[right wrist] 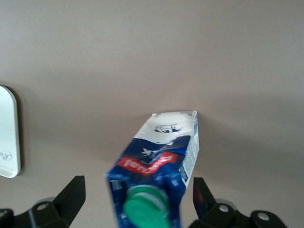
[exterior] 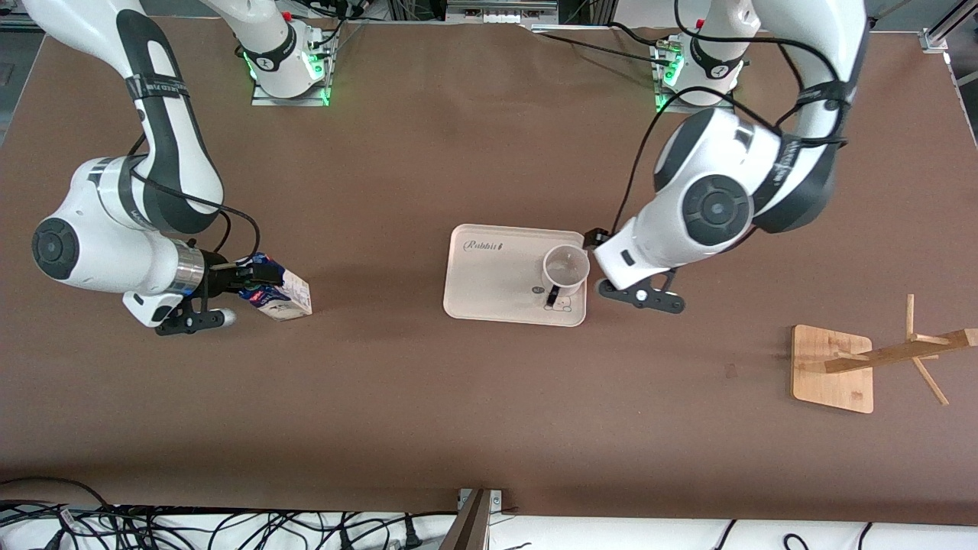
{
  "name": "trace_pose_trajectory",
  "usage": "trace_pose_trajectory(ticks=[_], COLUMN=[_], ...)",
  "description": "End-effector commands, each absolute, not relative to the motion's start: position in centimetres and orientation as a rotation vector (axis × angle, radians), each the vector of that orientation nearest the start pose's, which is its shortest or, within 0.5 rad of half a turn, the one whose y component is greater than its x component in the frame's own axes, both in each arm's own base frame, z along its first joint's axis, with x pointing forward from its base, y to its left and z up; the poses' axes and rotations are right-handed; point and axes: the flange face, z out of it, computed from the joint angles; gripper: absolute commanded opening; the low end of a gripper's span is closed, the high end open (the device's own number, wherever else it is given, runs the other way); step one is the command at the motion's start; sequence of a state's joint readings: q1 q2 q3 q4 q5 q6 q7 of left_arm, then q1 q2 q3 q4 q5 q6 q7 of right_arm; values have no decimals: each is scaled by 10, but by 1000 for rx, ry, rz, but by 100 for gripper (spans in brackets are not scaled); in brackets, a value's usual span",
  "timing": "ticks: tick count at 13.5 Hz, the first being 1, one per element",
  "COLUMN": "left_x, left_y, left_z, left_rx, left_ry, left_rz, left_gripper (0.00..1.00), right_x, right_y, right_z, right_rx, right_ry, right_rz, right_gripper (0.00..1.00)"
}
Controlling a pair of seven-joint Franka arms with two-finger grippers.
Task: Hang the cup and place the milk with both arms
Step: 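Set down the carton with the right gripper while the left gripper reaches the mug, then grasp the white mug rim with the left gripper while the right gripper withdraws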
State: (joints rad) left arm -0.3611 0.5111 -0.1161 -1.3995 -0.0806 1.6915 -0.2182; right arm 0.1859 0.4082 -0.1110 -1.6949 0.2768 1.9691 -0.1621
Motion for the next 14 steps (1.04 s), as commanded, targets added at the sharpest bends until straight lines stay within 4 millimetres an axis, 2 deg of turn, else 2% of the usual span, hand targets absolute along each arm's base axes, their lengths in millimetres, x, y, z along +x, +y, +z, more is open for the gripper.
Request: trace_pose_trajectory(ticks=[1, 2, 3, 4, 5, 6, 7, 8, 9, 10, 11, 13, 14], left_x=[595, 589, 578, 563, 558, 551, 544, 545, 545, 545, 544, 543, 542], left_y=[-336, -345, -362, -384, -392, -405, -417, -418, -420, -424, -425, -425, -425], left_z=[360, 335, 307, 294, 294, 289, 271, 255, 240, 239, 237, 232, 229], left_rx=[-3085, -3057, -3062, -3072, -3073, -3063, -3033, -2996, -2972, -2979, -2979, -2972, -2972], left_ry=[431, 464, 492, 474, 395, 398, 442, 481, 509, 519, 524, 527, 524], left_rz=[423, 430, 404, 357, 338, 320, 292, 255, 234, 212, 212, 223, 230], left_gripper=[100, 100, 100, 100, 100, 100, 100, 100, 89, 61, 46, 11, 0], right_x=[639, 636, 629, 621, 611, 600, 587, 575, 568, 565, 563, 553, 554], right_y=[78, 78, 79, 82, 84, 87, 86, 84, 80, 77, 78, 68, 64], right_z=[397, 415, 433, 456, 478, 501, 522, 539, 550, 559, 562, 576, 580], right_rx=[-2960, -2987, -3011, -3033, -3065, -3091, -3094, -3094, -3095, -3106, -3121, -3123, -3125], right_ry=[-205, -212, -205, -202, -230, -262, -260, -240, -249, -256, -268, -251, -239], right_rz=[88, 61, 58, 48, 40, 35, 35, 50, 50, 30, 29, 39, 32], right_gripper=[100, 100, 100, 100, 100, 100, 100, 100, 100, 100, 100, 100, 100])
